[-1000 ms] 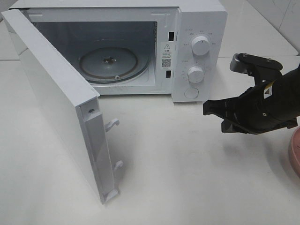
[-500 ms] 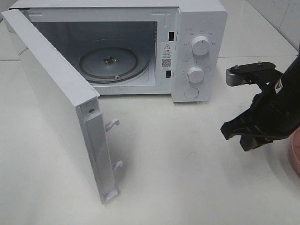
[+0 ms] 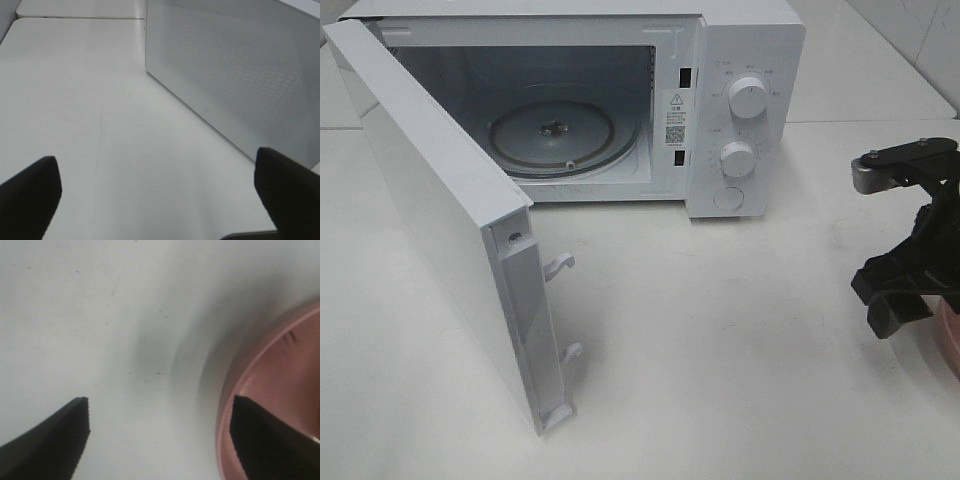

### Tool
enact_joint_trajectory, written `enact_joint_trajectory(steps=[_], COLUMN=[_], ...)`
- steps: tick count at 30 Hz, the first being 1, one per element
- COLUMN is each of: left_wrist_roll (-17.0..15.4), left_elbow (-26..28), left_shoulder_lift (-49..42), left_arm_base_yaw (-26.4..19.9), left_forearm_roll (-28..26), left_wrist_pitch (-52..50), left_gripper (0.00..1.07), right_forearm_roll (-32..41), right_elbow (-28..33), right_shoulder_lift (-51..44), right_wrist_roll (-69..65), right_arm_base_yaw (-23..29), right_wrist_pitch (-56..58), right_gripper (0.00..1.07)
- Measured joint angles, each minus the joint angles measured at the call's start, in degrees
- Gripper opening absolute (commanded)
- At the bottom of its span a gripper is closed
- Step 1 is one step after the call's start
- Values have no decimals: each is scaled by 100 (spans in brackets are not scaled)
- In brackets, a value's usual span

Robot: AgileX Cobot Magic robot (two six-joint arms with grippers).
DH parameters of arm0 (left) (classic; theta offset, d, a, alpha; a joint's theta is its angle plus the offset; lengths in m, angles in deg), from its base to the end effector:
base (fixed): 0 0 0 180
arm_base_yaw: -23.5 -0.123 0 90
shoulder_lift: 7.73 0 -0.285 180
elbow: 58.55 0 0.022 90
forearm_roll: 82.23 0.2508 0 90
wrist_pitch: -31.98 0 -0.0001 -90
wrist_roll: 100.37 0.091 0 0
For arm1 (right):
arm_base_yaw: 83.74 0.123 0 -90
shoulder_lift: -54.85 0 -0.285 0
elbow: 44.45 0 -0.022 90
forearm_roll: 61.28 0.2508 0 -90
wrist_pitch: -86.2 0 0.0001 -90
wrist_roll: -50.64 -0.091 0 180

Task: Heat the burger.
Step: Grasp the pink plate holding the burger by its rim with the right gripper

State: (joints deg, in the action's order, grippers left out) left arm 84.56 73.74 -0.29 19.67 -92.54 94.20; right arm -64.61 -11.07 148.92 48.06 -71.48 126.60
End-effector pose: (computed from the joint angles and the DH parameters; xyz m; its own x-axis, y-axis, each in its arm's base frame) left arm -0.0083 -0.0150 0.2804 -0.4526 -0.0289 -0.8912 0.0755 0.9946 -0.0705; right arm 0.2468 0.0501 0.1833 -0.9553 -0.2068 -0.2113 -0.2037 0.9783 -0.0366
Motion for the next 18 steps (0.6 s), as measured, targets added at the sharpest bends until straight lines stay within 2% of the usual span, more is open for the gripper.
enact_joint_trajectory(steps=[6, 18], left_wrist_roll=[0, 0], left_elbow=[0, 0], left_shoulder_lift=[0, 0], left_arm_base_yaw=[0, 0], left_forearm_roll=[0, 0], left_wrist_pitch=[0, 0], left_gripper=[98, 98], right_forearm_roll=[-275, -298], right_elbow=[0, 29], right_shoulder_lift=[0, 46], right_wrist_roll=[6, 6], right_arm_base_yaw=[-304, -722], right_wrist_pitch=[166, 138], right_gripper=[87, 85])
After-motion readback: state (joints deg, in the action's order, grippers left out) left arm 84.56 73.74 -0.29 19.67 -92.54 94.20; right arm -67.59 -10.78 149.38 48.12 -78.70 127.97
